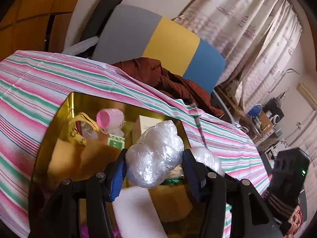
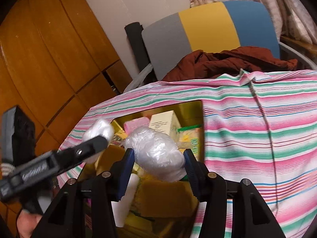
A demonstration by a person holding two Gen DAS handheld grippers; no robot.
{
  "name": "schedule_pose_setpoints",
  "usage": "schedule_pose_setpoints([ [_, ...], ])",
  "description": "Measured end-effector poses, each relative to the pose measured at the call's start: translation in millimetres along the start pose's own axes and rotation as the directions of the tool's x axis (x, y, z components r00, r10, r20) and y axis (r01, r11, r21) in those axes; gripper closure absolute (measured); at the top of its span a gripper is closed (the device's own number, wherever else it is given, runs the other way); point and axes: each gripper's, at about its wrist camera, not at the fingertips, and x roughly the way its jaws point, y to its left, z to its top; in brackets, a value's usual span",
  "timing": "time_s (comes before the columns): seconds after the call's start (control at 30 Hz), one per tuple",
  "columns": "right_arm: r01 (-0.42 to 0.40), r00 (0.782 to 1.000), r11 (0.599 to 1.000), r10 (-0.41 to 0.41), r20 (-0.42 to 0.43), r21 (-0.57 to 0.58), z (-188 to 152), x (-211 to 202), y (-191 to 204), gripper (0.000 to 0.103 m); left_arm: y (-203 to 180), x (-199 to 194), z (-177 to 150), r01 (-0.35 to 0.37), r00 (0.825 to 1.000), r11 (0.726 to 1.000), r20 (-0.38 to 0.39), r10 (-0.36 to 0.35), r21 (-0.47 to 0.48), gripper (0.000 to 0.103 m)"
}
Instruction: Organize objects
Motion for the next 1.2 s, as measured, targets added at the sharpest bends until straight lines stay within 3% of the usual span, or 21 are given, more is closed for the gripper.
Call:
schedule_pose_setpoints([
  [0.17,-0.006,1.000,1.000,0.005,-0.022,-0.017,-1.8,7.8,10.3,0.037,1.3,12.4,4.3,-0.083,0.995,0.997,-0.064,0.083,0.005,0.040],
  [0.27,0.000,1.000,1.000,-0.001,-0.013,-0.010,-3.7,5.4,10.0,0.025,3.7,5.5,0.5,-0.119,0.992,0.993,-0.049,0.119,0.015,0.038],
  [0.43,0.021,1.000,1.000,-0.021,-0.011,0.006,-6.0,0.4,3.7,0.020,-2.4,-7.3,-6.3,-0.215,0.976,0.974,-0.006,0.216,0.070,0.037],
  [0.73,0.082,0.996,0.996,-0.084,-0.043,-0.038,-4.3,-0.1,12.4,0.000,-9.7,-25.5,-12.2,-0.319,0.947,0.941,0.005,0.320,0.117,0.037],
  [0.9,0.158,0.985,0.980,-0.165,-0.053,-0.119,-1.6,-0.6,28.5,0.000,-8.9,-34.4,-13.2,-0.348,0.937,0.932,0.001,0.349,0.106,0.037],
  [1.13,0.263,0.955,0.943,-0.285,-0.082,-0.206,3.9,3.7,47.6,0.000,-7.4,-44.2,-14.0,-0.468,0.882,0.874,0.018,0.470,0.128,0.037],
  [1.2,0.279,0.950,0.937,-0.302,-0.083,-0.211,5.2,4.0,50.5,0.000,-6.7,-46.7,-14.4,-0.484,0.874,0.865,0.023,0.485,0.129,0.037],
])
